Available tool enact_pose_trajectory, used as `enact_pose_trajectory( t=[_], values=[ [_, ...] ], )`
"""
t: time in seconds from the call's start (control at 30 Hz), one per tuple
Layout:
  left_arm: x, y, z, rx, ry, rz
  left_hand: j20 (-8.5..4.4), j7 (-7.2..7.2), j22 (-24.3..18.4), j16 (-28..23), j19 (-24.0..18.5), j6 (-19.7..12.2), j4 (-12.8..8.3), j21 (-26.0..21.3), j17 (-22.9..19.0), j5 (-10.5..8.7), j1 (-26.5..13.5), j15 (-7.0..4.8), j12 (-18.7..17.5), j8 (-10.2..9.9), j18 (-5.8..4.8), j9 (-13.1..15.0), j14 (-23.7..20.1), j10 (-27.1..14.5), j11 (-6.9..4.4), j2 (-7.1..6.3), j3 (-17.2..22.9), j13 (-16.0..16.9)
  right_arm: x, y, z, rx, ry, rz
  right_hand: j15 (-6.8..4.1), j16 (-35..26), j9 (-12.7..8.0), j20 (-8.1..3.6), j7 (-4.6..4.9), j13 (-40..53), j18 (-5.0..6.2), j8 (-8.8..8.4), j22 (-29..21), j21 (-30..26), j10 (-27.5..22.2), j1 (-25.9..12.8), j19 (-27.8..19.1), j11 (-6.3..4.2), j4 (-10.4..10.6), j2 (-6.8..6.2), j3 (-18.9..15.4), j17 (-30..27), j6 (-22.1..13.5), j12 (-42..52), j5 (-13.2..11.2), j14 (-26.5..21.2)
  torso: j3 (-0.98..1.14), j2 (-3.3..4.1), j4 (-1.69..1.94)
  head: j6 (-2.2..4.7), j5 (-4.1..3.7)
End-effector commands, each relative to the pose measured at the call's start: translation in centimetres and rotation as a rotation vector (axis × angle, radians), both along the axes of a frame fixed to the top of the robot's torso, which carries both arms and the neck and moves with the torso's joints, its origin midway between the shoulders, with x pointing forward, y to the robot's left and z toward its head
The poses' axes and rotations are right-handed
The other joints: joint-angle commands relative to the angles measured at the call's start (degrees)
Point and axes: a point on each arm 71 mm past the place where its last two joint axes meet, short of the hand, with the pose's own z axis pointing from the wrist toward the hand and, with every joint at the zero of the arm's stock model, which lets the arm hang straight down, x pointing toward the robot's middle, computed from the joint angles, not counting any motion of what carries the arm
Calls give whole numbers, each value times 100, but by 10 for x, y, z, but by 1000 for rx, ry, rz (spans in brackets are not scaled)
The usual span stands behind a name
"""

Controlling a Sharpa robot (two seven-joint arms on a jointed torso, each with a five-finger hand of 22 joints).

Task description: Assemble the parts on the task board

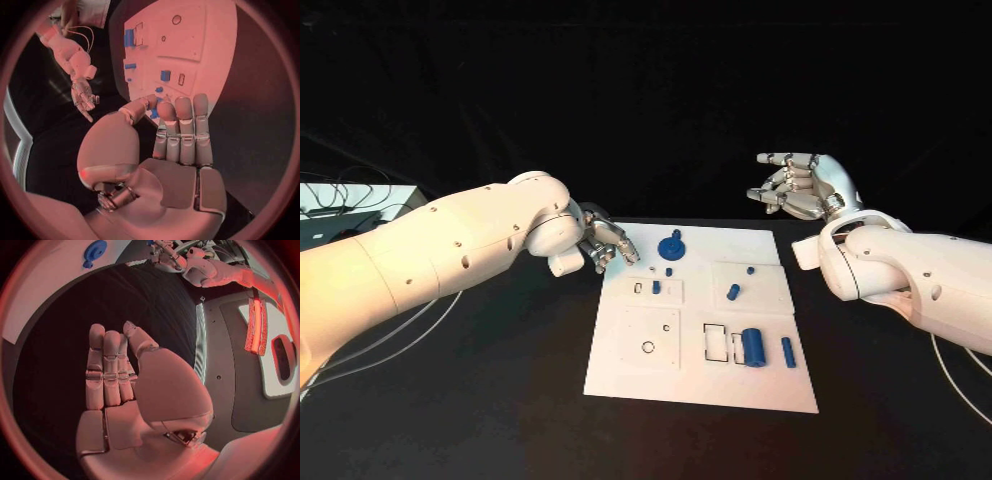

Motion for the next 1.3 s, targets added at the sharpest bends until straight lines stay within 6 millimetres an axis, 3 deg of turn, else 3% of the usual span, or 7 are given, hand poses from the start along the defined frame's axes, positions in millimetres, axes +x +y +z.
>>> enact_pose_trajectory(
  t=[0.03,0.53,0.73,1.0,1.17,1.3],
  values=[
    [-3,-4,-2,100,55,-68,-16,-422,-9,-38,43,501,11,-29,51,-32,169,28,-17,75,-77,2418,36,239,-180,297,-78,84,1,4,0,9,3,31,16,-36,8,6,212,-48,-36,37,21,-38,-32,39,-4,7,-36,37,6,10,223,46,44,-32,-8,-2,14,-36,-6],
    [-7,-27,-9,147,90,-142,-12,-518,-32,-196,109,690,230,-57,360,-83,254,29,172,241,-132,2287,227,508,-208,759,-1055,962,5,13,-1,9,11,55,24,-68,8,12,220,-199,-34,41,129,-73,-75,52,-31,19,-92,56,6,19,199,99,175,-65,-10,-1,12,-98,13],
    [-6,-31,-11,159,87,-151,11,-540,-26,-220,125,744,313,-46,443,-100,317,28,226,344,-119,2202,283,595,-214,896,-1368,1245,6,15,-2,6,14,64,22,-72,6,7,226,-253,-32,38,211,-61,-71,62,-46,19,-141,60,22,20,184,92,365,-72,-4,4,8,-114,21],
    [-2,-36,-16,193,81,-166,12,-565,8,-210,146,800,288,10,501,-74,344,19,320,491,-111,2103,357,702,-224,916,-1349,1495,6,18,-2,0,16,73,23,-81,5,11,227,-308,-26,37,319,-66,-76,49,-68,22,-198,76,34,20,166,101,418,-84,-5,13,3,-156,19],
    [2,-38,-19,224,82,-182,21,-567,58,-196,119,755,43,76,573,-60,382,20,328,676,-90,2041,373,737,-226,805,-1054,1640,6,19,-2,-4,15,79,25,-82,5,12,227,-320,-25,36,350,-71,-78,46,-68,22,-210,79,37,20,151,106,431,-88,-7,23,-4,-171,6],
    [4,-36,-21,245,90,-194,24,-564,62,-196,112,743,9,81,579,-53,400,21,319,690,-87,2033,370,735,-223,780,-1036,1643,5,20,-2,-5,16,81,25,-82,5,12,227,-320,-25,36,350,-71,-78,46,-68,22,-210,79,37,20,151,106,431,-88,-6,41,-17,-174,12]
  ],
)
